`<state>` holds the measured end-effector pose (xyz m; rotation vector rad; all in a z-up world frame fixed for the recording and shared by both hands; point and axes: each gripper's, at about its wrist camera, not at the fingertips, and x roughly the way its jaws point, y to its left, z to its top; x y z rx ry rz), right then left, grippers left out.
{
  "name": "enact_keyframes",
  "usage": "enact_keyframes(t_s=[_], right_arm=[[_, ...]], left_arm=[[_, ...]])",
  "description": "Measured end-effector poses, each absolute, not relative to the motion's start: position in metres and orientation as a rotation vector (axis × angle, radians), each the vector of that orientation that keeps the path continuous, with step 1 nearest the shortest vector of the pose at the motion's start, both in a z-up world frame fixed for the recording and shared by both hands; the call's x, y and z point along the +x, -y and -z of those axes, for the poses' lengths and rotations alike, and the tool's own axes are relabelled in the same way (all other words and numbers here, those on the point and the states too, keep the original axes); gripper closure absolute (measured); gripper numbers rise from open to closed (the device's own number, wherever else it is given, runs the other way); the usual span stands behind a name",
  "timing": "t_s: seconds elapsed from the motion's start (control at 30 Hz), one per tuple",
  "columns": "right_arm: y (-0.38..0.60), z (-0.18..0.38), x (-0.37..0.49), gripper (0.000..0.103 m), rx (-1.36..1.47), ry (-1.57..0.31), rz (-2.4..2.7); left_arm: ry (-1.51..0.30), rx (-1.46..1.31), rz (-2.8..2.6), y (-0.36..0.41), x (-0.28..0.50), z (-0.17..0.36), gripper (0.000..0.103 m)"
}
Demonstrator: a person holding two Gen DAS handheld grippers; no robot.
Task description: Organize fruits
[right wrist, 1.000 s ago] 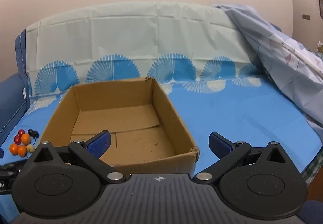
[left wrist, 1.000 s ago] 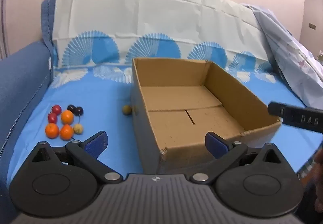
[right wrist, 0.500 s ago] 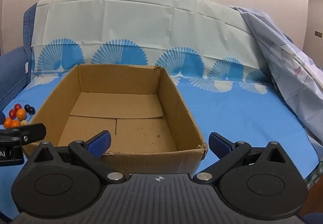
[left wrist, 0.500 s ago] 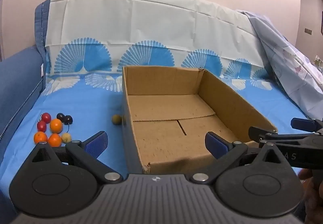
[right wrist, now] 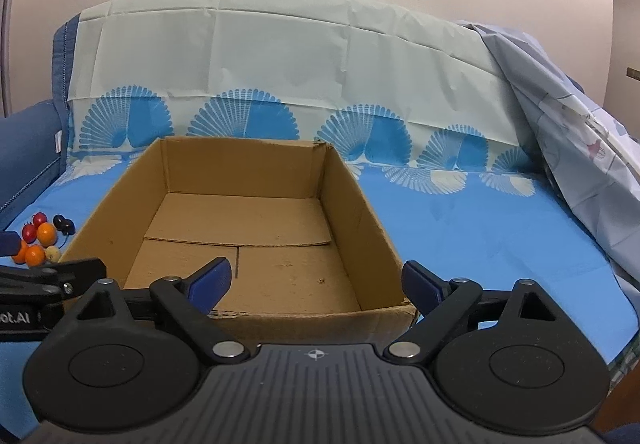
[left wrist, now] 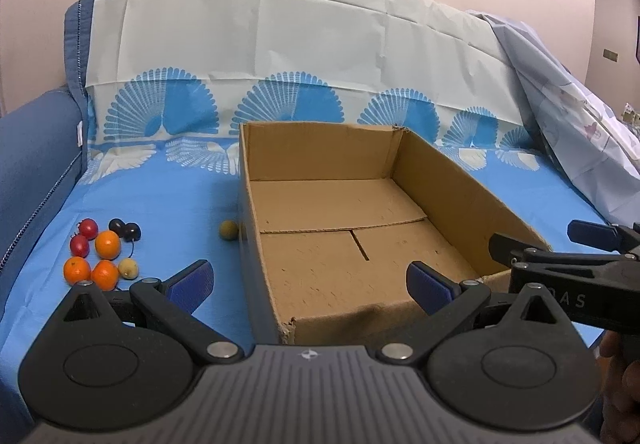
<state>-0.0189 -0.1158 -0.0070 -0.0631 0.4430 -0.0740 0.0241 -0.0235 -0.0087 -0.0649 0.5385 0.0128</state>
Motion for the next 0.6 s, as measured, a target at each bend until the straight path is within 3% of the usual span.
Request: enact_keyframes(t_s=[0.37, 0.6], right_arm=[[0.1169, 0.0064, -0.0180, 0.012, -0.036, -0.466, 0.066], [0.1127, 0.0090, -0.0178, 0.022, -0.058, -0.470, 0.074]], left_arm=[[-0.545, -0.061, -0.001, 0.0259, 0.0256, 0.0111, 0.000], [-0.544, -0.061, 0.003, 0.0264, 0.0255, 0.0114, 0.000]])
